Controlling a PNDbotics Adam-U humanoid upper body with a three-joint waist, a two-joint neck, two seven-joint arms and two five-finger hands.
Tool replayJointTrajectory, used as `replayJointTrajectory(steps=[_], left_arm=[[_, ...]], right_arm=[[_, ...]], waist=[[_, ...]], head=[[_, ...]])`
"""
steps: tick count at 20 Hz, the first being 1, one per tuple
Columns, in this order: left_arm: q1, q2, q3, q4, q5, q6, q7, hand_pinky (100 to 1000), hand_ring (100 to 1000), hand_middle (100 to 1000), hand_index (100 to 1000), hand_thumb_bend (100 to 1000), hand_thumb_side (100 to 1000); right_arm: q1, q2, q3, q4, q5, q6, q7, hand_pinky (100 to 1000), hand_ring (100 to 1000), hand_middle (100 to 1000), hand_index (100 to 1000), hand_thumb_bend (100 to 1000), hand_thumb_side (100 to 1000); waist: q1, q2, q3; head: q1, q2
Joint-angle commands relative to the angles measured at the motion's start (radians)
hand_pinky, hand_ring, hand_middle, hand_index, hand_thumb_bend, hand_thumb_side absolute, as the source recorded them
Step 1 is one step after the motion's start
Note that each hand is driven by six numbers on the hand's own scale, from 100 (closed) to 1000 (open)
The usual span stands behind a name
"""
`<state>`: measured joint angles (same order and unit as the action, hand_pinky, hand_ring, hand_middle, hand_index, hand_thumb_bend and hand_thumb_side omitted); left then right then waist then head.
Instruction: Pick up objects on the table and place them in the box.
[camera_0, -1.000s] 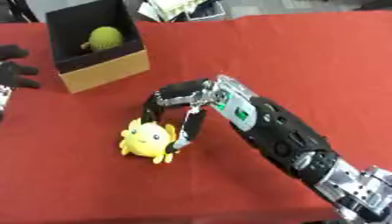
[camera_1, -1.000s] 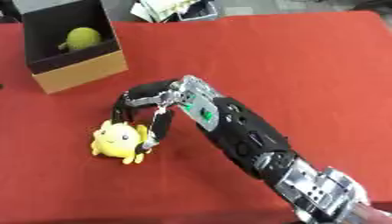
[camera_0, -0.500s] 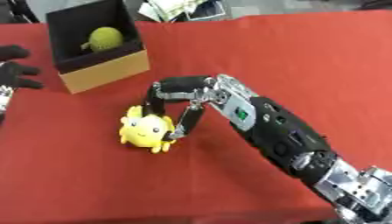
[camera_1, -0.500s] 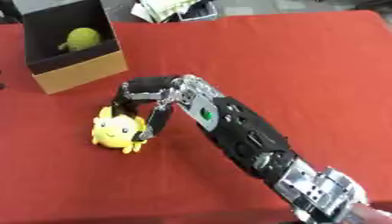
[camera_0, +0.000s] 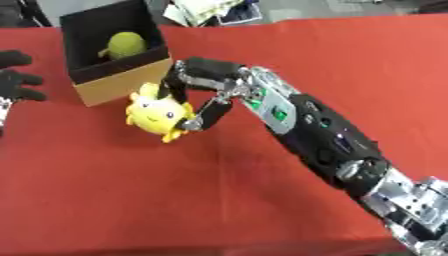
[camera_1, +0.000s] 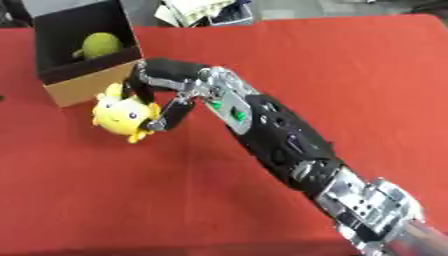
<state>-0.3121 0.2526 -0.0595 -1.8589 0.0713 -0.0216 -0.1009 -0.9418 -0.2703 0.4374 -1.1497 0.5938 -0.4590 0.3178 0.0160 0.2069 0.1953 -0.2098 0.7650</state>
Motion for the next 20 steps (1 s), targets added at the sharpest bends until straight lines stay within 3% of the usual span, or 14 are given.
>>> replayJointTrajectory(steps=[1, 5, 8, 9, 12, 13, 14, 15, 17, 20], left_arm=[[-0.019, 0.018, -0.001, -0.042, 0.015, -0.004, -0.006, 607, 671, 726, 791, 393, 579], [-0.031, 0.013, -0.006, -0.060, 0.030, -0.004, -0.014, 608, 672, 725, 791, 393, 574], [-0.064, 0.001, -0.025, -0.079, 0.050, -0.002, -0.031, 608, 672, 725, 791, 393, 573], [-0.074, -0.003, -0.030, -0.083, 0.055, 0.001, -0.037, 608, 672, 725, 791, 389, 581], [-0.100, -0.016, -0.041, -0.090, 0.065, 0.005, -0.050, 608, 672, 725, 791, 394, 571], [-0.105, -0.019, -0.043, -0.092, 0.068, 0.006, -0.053, 608, 672, 725, 791, 394, 572], [-0.109, -0.022, -0.045, -0.092, 0.070, 0.007, -0.056, 608, 672, 725, 791, 394, 572], [-0.110, -0.023, -0.047, -0.092, 0.072, 0.009, -0.058, 607, 671, 725, 791, 394, 573], [-0.112, -0.025, -0.050, -0.091, 0.073, 0.011, -0.061, 607, 671, 725, 791, 394, 573], [-0.114, -0.027, -0.052, -0.090, 0.073, 0.012, -0.064, 607, 671, 725, 791, 393, 574]], right_arm=[[-0.058, -0.052, -0.036, -0.025, -0.019, 0.023, -0.019, 565, 453, 373, 446, 272, 100], [-0.082, -0.068, -0.053, -0.012, -0.033, 0.040, -0.030, 560, 447, 366, 440, 268, 100], [-0.148, -0.079, -0.118, 0.048, -0.028, 0.080, -0.070, 576, 454, 374, 447, 268, 100], [-0.174, -0.077, -0.144, 0.068, -0.014, 0.095, -0.085, 589, 463, 384, 458, 220, 100], [-0.239, -0.065, -0.190, 0.140, 0.034, 0.119, -0.116, 615, 506, 452, 528, 314, 100], [-0.250, -0.062, -0.201, 0.162, 0.051, 0.124, -0.126, 668, 621, 593, 699, 388, 111], [-0.259, -0.060, -0.208, 0.182, 0.069, 0.133, -0.135, 668, 621, 593, 699, 388, 111], [-0.267, -0.060, -0.212, 0.201, 0.086, 0.143, -0.138, 774, 812, 844, 948, 499, 244], [-0.281, -0.063, -0.219, 0.231, 0.120, 0.174, -0.151, 843, 901, 964, 1000, 596, 314], [-0.290, -0.074, -0.232, 0.222, 0.175, 0.226, -0.198, 877, 948, 1000, 1000, 648, 332]], waist=[[0.001, -0.018, 0.013], [0.001, -0.013, 0.030], [-0.007, 0.004, 0.095], [-0.012, 0.009, 0.116], [-0.022, 0.025, 0.162], [-0.023, 0.029, 0.172], [-0.024, 0.031, 0.180], [-0.024, 0.034, 0.185], [-0.024, 0.037, 0.188], [-0.026, 0.040, 0.184]], head=[[-0.008, 0.005], [-0.017, 0.001], [-0.061, -0.018], [-0.077, -0.025], [-0.121, -0.049], [-0.132, -0.055], [-0.139, -0.059], [-0.144, -0.062], [-0.150, -0.062], [-0.151, -0.065]])
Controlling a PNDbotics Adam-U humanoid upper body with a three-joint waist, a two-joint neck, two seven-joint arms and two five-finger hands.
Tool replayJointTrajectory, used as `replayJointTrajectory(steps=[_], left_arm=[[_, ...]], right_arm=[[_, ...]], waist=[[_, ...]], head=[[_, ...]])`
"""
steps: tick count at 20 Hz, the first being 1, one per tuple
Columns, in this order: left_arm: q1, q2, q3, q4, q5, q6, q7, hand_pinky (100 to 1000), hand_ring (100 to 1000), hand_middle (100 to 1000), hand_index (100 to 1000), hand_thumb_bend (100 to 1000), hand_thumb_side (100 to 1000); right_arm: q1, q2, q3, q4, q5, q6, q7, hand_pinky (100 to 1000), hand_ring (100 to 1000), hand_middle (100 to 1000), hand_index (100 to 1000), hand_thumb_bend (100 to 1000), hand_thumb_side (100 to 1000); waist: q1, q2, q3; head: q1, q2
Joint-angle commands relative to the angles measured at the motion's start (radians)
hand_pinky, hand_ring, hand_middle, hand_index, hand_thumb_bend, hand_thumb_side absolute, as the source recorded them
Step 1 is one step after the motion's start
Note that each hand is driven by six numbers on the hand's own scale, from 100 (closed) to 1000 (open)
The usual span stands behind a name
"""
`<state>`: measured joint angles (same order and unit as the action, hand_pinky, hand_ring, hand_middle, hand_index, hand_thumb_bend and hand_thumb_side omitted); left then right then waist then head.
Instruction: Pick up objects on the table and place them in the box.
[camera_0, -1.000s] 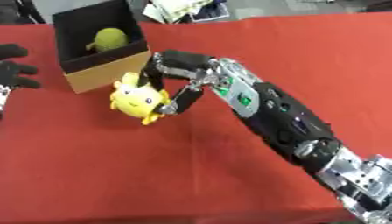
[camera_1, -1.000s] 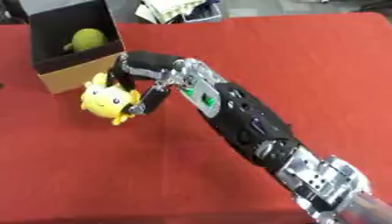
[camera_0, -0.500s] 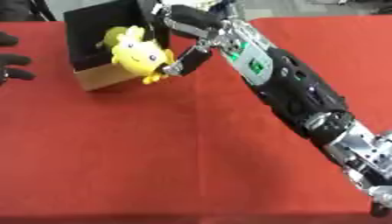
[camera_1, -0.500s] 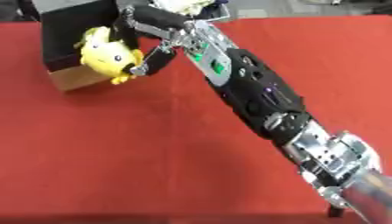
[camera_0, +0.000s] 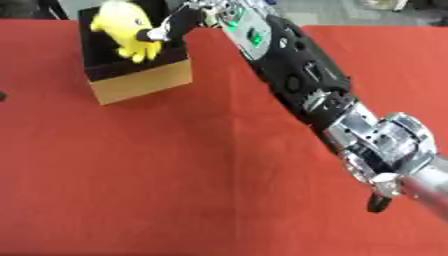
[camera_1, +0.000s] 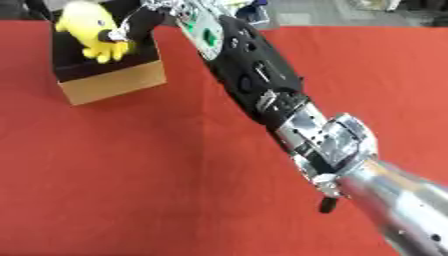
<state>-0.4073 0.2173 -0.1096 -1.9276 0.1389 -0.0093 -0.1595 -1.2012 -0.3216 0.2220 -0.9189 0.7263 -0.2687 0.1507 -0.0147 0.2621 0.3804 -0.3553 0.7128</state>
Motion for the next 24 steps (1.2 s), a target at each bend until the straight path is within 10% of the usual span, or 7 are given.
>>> replayJointTrajectory(steps=[1, 11, 24], left_arm=[[-0.019, 0.008, -0.003, -0.021, 0.005, -0.001, -0.006, 607, 671, 725, 791, 393, 574], [0.006, 0.013, 0.006, -0.003, -0.006, -0.002, 0.003, 604, 669, 724, 790, 394, 576], [0.090, 0.038, 0.084, 0.056, -0.073, -0.014, 0.108, 598, 670, 722, 787, 400, 569]], right_arm=[[-0.031, -0.022, -0.013, -0.014, 0.060, 0.054, -0.049, 877, 948, 1000, 1000, 648, 332], [0.004, -0.003, -0.030, -0.102, 0.228, 0.186, -0.217, 824, 911, 957, 1000, 572, 308], [0.279, -0.065, -0.057, -0.416, 0.036, -0.016, -0.324, 683, 743, 768, 883, 441, 251]], waist=[[0.004, -0.015, -0.001], [0.005, -0.033, -0.042], [0.011, -0.070, -0.252]], head=[[-0.005, -0.014], [0.031, -0.001], [0.197, 0.054]])
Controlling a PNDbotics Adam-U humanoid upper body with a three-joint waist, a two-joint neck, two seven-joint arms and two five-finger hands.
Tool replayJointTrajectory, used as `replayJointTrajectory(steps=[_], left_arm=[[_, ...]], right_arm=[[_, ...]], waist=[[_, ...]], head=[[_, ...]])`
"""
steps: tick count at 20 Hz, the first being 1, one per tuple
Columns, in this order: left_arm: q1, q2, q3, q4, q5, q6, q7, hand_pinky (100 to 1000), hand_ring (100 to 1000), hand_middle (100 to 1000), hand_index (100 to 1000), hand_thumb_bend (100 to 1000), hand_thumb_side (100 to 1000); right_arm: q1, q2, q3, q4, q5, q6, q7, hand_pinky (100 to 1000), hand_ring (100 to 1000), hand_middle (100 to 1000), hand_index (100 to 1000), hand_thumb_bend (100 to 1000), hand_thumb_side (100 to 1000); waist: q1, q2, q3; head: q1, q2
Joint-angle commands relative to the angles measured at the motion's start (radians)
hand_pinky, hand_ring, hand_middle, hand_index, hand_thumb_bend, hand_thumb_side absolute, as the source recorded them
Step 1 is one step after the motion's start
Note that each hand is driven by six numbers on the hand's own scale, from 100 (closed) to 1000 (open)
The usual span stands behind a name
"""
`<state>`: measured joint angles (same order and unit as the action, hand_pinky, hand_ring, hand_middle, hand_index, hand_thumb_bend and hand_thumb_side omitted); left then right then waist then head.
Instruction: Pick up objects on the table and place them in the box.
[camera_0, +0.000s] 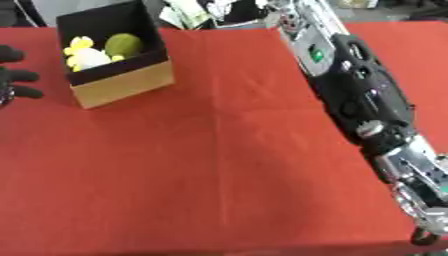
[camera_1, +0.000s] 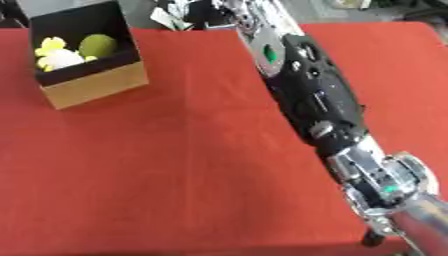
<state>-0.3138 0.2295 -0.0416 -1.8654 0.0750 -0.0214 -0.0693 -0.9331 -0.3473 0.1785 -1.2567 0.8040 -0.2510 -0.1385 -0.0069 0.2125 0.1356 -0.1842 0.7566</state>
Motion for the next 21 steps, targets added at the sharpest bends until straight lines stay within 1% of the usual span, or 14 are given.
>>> replayJointTrajectory(steps=[1, 4, 8, 10, 13, 15, 19, 21], left_arm=[[-0.001, 0.027, 0.018, -0.003, -0.012, -0.002, 0.022, 598, 673, 724, 787, 401, 569], [0.002, 0.029, 0.019, 0.001, -0.021, -0.004, 0.029, 598, 679, 730, 788, 402, 568], [0.004, 0.028, 0.015, 0.003, -0.024, -0.005, 0.029, 598, 681, 732, 788, 403, 567], [0.004, 0.030, 0.023, 0.002, -0.025, -0.008, 0.038, 597, 693, 742, 790, 405, 562], [0.008, 0.030, 0.028, 0.003, -0.028, -0.011, 0.046, 598, 696, 744, 788, 405, 562], [0.011, 0.029, 0.027, 0.002, -0.030, -0.012, 0.046, 598, 695, 744, 788, 405, 563], [0.017, 0.022, 0.024, 0.001, -0.040, -0.010, 0.042, 597, 681, 734, 786, 405, 567], [0.020, 0.019, 0.022, 0.000, -0.042, -0.010, 0.041, 597, 679, 732, 785, 404, 567]], right_arm=[[0.037, -0.047, -0.012, -0.104, -0.058, -0.044, -0.049, 675, 729, 755, 868, 437, 249], [0.115, -0.072, -0.008, -0.182, -0.106, -0.060, -0.072, 670, 722, 745, 858, 434, 253], [0.214, -0.096, 0.000, -0.290, -0.172, -0.043, -0.068, 665, 713, 735, 848, 437, 260], [0.256, -0.084, -0.025, -0.305, -0.205, -0.020, -0.074, 666, 717, 736, 840, 446, 260], [0.337, -0.074, -0.067, -0.343, -0.256, -0.008, -0.060, 668, 723, 744, 851, 446, 253], [0.394, -0.074, -0.081, -0.379, -0.291, -0.003, -0.049, 670, 725, 747, 857, 448, 253], [0.511, -0.077, -0.093, -0.461, -0.364, 0.007, -0.022, 669, 723, 748, 862, 445, 256], [0.552, -0.075, -0.101, -0.495, -0.402, 0.018, -0.007, 667, 720, 747, 862, 446, 256]], waist=[[0.003, -0.019, -0.021], [0.005, -0.018, -0.053], [0.004, -0.023, -0.053], [0.008, -0.012, -0.078], [0.012, -0.011, -0.098], [0.013, -0.011, -0.101], [0.013, -0.017, -0.086], [0.015, -0.017, -0.083]], head=[[0.036, 0.011], [0.065, 0.012], [0.065, 0.013], [0.094, 0.013], [0.107, 0.013], [0.110, 0.013], [0.111, 0.013], [0.113, 0.013]])
